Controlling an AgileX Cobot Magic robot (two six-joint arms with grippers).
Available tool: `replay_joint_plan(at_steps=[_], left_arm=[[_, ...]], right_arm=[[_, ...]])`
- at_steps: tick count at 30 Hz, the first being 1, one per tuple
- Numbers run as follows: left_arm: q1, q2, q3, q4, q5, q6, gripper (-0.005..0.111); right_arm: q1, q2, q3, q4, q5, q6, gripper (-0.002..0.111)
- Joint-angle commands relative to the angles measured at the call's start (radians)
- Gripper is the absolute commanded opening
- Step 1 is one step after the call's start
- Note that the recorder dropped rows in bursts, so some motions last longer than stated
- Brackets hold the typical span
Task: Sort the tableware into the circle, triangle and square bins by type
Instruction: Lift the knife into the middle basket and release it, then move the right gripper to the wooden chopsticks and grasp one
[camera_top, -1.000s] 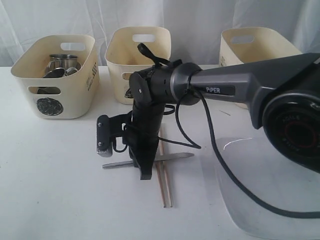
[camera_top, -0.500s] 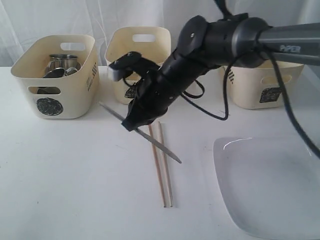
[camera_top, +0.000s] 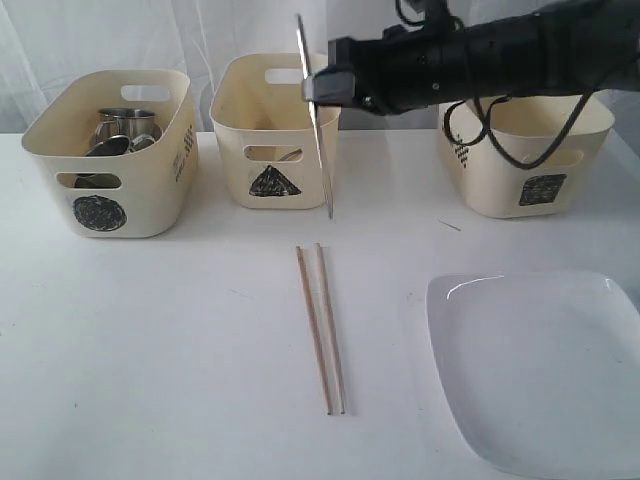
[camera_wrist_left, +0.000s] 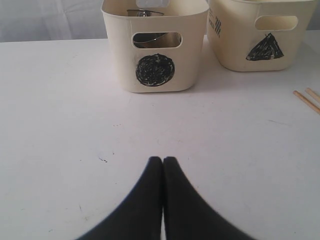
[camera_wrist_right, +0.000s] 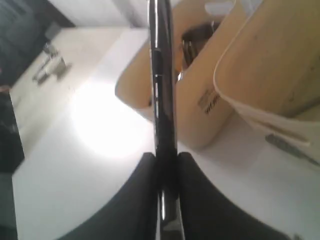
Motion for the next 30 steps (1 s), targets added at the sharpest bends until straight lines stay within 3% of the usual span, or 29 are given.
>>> replay_joint_plan(at_steps=[1, 11, 26, 30], left_arm=[[0.000, -0.005, 0.004, -0.005, 0.000, -0.004, 0.000], [0.000, -0.005, 0.004, -0.005, 0.000, -0.004, 0.000], [0.000, -0.005, 0.004, -0.005, 0.000, -0.004, 0.000], [0.000, -0.005, 0.004, -0.005, 0.000, -0.004, 0.000]], right_arm=[[-0.045, -0.005, 0.003, 0.276, -0.046, -0.130, 0.000], [-0.048, 0.165, -0.212, 0.276, -0.173, -0.093, 0.000], [0.021, 0.558, -0.786, 0.276, -0.290, 0.019, 0.000], [0.035, 0.616, -0.839, 0.276, -0.286, 0.016, 0.011]])
